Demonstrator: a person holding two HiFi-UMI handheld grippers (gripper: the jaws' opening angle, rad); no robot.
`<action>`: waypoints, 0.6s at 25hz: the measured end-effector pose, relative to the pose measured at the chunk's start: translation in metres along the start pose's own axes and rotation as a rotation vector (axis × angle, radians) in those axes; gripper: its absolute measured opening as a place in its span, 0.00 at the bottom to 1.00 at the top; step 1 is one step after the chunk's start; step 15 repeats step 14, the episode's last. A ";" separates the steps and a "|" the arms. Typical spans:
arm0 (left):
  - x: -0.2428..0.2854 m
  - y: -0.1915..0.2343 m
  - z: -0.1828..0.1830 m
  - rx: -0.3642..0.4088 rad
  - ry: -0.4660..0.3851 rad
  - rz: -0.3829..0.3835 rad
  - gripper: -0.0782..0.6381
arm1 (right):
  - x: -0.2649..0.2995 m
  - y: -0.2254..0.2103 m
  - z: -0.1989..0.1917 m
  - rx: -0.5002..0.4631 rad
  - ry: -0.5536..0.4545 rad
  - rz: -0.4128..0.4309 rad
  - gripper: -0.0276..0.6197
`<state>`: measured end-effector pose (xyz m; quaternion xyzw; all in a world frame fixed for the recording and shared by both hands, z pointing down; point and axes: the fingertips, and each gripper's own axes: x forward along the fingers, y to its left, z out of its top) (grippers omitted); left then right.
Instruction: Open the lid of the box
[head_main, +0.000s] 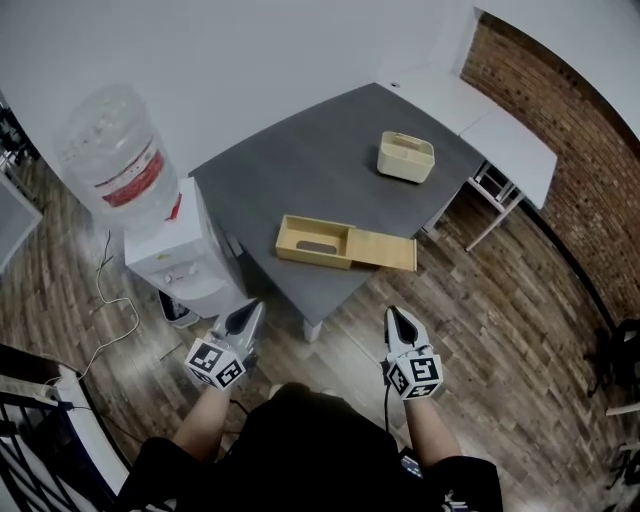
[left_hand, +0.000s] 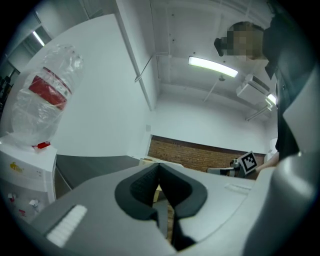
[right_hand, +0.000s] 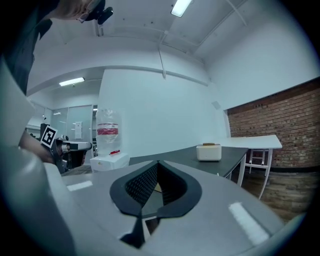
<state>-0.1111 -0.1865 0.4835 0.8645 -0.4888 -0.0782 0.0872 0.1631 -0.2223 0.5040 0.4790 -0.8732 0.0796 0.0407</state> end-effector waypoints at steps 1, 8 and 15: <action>-0.002 0.002 0.000 -0.002 0.000 0.002 0.11 | 0.001 0.002 -0.001 -0.008 0.005 0.002 0.05; -0.010 0.015 -0.004 -0.018 0.000 0.007 0.11 | 0.005 0.007 -0.001 -0.028 0.015 -0.007 0.05; -0.014 0.014 -0.004 -0.014 0.007 -0.012 0.11 | 0.000 0.014 0.001 -0.012 -0.005 -0.018 0.05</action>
